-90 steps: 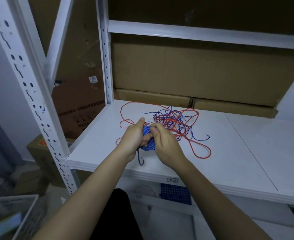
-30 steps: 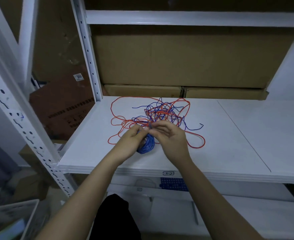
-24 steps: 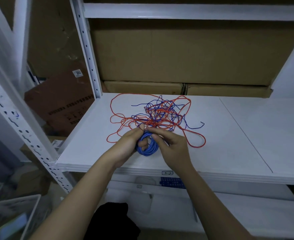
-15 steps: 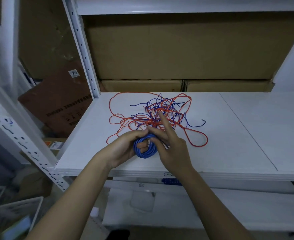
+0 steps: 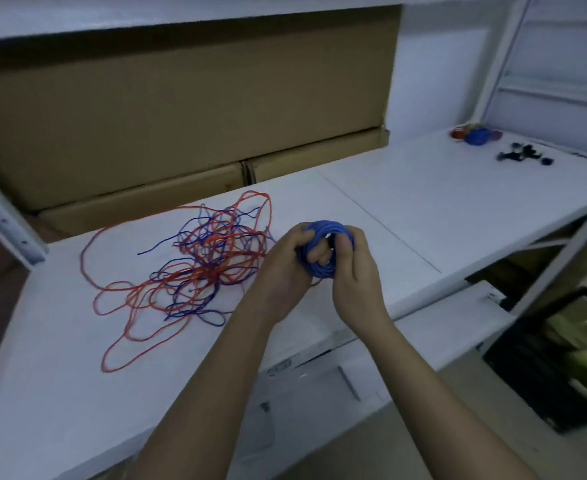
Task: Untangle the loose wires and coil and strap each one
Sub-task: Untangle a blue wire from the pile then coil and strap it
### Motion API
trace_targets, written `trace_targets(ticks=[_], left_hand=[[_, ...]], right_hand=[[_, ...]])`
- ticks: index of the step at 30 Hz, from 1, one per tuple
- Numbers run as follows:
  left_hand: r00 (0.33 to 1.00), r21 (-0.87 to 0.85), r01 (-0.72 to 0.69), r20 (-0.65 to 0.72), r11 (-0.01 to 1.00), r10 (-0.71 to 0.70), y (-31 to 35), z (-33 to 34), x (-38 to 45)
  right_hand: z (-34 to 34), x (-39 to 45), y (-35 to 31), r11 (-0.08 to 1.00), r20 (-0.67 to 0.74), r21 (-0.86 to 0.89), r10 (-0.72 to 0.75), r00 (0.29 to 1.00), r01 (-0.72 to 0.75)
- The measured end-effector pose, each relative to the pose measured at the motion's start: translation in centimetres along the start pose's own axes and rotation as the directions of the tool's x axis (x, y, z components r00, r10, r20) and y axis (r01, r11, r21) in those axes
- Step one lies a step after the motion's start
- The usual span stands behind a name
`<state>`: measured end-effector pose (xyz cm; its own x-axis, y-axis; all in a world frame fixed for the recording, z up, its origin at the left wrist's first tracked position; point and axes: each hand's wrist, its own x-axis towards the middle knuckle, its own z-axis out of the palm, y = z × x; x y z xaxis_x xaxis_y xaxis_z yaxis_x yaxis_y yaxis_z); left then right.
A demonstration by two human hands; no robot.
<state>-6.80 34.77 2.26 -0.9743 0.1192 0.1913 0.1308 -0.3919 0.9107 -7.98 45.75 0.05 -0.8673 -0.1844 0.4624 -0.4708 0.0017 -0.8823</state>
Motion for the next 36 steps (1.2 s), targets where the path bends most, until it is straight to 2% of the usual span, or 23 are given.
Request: trace_targets(ticks=[2, 4, 6, 8, 11, 16, 18, 21, 23, 25, 26, 28, 30, 31, 33, 36], left_hand=[[0.996, 0.215, 0.056, -0.079, 0.975, -0.039, -2.4, 1.3, 2.0], [0.994, 0.495, 0.106, -0.085, 0.862, -0.073, -3.8, 2.5, 4.0], [0.989, 0.691, 0.12, -0.018, 0.713, -0.149, -4.4, 3.8, 6.0], [0.981, 0.768, 0.109, 0.018, 0.631, -0.191, -5.1, 5.5, 8.3], [0.995, 0.813, 0.04, 0.022, 0.58, -0.1, -7.4, 8.7, 11.7], [0.996, 0.8, 0.088, -0.066, 0.593, -0.058, -12.3, 15.4, 19.7], [0.997, 0.8, 0.068, -0.079, 0.596, -0.008, -13.8, 17.7, 23.1], [0.988, 0.725, 0.068, -0.147, 0.686, 0.057, -15.8, 20.4, 27.3], [0.98, 0.75, 0.063, -0.172, 0.659, 0.102, -16.9, 21.9, 29.7], [0.984, 0.854, 0.046, -0.128, 0.519, 0.124, -18.1, 23.1, 32.7], [0.986, 0.895, 0.043, -0.111, 0.445, 0.127, -18.8, 23.8, 34.3], [0.981, 0.927, 0.066, -0.128, 0.369, 0.145, -20.3, 24.9, 37.6], [0.974, 0.946, 0.074, -0.136, 0.316, 0.179, -21.9, 25.9, 41.0], [0.972, 0.948, 0.072, -0.137, 0.311, 0.192, -22.8, 26.4, 42.6], [0.968, 0.921, 0.074, -0.159, 0.382, 0.196, -24.4, 27.4, 46.1], [0.981, 0.882, 0.056, -0.136, 0.468, 0.139, -25.9, 28.8, 51.4]], right_hand=[[-3.1, 0.8, 1.0, 0.98, -0.07, -0.195, 0.035, 0.997, -0.048], [-6.8, 1.8, 2.1, 0.932, -0.065, -0.358, 0.037, 0.997, -0.058], [-10.1, 2.8, 3.1, 0.903, -0.024, -0.422, 0.073, 0.997, -0.076], [-12.8, 3.8, 4.2, 0.897, 0.027, -0.436, 0.094, 0.995, -0.073], [-16.6, 6.1, 6.3, 0.906, 0.043, -0.421, 0.054, 0.998, -0.031], [-25.7, 12.0, 10.4, 0.874, 0.105, -0.485, 0.073, 0.992, -0.013], [-29.3, 14.2, 11.3, 0.916, 0.141, -0.402, 0.077, 0.987, -0.014], [-34.0, 16.9, 12.4, 0.973, 0.241, -0.229, 0.09, 0.966, -0.033], [-36.2, 18.3, 13.2, 0.977, 0.256, -0.211, 0.099, 0.962, -0.044], [-38.0, 20.0, 14.1, 0.975, 0.199, -0.186, 0.159, 0.967, -0.122], [-38.8, 21.0, 14.6, 0.968, 0.155, -0.145, 0.228, 0.961, -0.206], [-40.5, 23.5, 15.7, 0.931, 0.07, -0.077, 0.362, 0.93, -0.356], [-42.2, 26.0, 17.4, 0.918, -0.025, -0.13, 0.375, 0.927, -0.374], [-43.2, 27.2, 18.5, 0.923, -0.063, -0.186, 0.331, 0.942, -0.337], [-45.4, 29.6, 20.8, 0.93, -0.114, -0.273, 0.225, 0.968, -0.248], [-49.0, 33.5, 23.9, 0.891, -0.125, -0.413, 0.15, 0.981, -0.189]])
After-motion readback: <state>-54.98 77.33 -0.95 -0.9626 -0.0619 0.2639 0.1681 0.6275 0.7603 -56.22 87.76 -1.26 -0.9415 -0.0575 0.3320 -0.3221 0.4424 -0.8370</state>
